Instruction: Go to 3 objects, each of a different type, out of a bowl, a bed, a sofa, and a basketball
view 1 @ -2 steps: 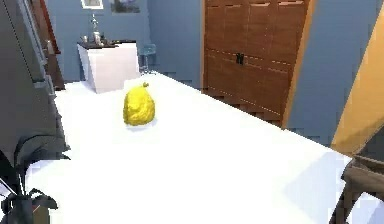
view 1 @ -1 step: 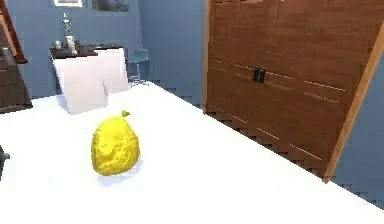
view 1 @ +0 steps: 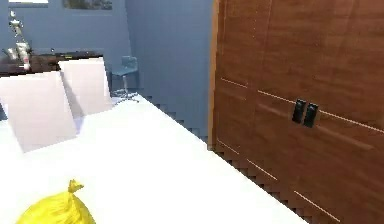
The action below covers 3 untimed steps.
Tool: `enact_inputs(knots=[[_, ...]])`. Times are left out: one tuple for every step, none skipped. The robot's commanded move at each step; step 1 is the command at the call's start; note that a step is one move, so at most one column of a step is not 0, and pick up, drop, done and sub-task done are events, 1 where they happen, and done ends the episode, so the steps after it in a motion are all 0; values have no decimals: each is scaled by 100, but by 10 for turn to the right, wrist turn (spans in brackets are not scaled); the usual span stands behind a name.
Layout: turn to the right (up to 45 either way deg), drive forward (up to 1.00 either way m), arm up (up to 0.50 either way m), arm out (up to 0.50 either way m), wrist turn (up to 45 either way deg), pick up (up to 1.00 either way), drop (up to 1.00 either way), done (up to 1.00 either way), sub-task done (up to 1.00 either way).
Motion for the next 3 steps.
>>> enact_inputs(knots=[[0, 80, 0, 0, 0, 0, 0, 0, 0], [-330, 0, 0, 0, 0, 0, 0, 0, 0], [0, 80, 0, 0, 0, 0, 0, 0, 0]])
